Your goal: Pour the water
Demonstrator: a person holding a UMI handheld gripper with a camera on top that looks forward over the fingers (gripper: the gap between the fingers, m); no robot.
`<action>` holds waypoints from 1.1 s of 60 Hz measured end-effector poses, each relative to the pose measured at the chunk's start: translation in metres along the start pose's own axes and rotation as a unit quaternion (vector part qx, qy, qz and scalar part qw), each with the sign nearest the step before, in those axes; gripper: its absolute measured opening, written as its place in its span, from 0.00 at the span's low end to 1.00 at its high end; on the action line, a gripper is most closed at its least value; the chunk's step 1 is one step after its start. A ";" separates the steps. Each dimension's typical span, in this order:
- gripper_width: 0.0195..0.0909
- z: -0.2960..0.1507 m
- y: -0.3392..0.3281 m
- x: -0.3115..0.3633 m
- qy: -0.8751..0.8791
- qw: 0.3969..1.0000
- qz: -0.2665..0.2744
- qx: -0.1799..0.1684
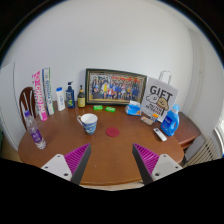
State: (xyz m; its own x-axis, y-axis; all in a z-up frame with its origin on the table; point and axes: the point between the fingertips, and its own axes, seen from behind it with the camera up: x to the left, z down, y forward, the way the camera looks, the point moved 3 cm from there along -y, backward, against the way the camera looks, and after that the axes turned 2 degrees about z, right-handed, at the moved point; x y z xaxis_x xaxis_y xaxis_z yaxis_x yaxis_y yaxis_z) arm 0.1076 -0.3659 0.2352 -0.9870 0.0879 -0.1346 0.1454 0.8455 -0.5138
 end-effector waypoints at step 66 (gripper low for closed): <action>0.77 0.032 0.097 0.398 0.015 0.988 -0.127 -0.086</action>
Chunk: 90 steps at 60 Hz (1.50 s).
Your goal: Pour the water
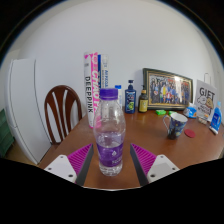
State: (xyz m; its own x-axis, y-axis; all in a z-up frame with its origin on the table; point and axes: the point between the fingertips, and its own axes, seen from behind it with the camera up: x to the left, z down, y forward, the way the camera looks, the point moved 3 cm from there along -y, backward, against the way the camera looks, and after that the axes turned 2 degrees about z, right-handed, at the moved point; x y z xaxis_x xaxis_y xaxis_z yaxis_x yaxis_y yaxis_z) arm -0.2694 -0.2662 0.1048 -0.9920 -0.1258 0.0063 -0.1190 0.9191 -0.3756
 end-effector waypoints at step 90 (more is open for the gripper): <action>0.25 -0.174 0.065 -0.107 0.600 0.781 -0.173 -0.012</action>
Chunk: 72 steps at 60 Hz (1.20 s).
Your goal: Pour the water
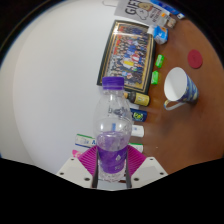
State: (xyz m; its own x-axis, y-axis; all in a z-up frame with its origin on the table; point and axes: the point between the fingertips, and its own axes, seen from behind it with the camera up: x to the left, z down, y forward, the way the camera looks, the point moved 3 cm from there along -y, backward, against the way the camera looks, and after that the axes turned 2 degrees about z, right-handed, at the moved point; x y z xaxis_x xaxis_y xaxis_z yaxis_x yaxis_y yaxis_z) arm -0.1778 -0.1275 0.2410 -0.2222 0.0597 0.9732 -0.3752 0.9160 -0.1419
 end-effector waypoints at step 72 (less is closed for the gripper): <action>0.26 -0.163 -0.025 -0.003 -0.286 0.956 0.059 -0.012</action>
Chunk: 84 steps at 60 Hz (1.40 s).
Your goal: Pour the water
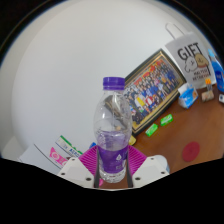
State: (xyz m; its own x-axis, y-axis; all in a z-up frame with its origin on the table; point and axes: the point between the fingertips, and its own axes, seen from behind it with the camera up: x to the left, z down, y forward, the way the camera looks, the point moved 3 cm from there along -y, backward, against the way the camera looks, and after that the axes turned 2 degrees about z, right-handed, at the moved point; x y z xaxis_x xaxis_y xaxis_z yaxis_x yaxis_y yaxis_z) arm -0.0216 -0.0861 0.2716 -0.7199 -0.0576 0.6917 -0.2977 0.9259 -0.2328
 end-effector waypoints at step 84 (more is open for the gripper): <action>0.92 0.013 -0.037 -0.212 -0.322 0.922 0.214 0.025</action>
State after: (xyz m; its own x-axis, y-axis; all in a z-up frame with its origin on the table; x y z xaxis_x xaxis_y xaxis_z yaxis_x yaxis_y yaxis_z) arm 0.1341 -0.1130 0.1246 -0.9963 0.0847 -0.0170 0.0837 0.8973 -0.4334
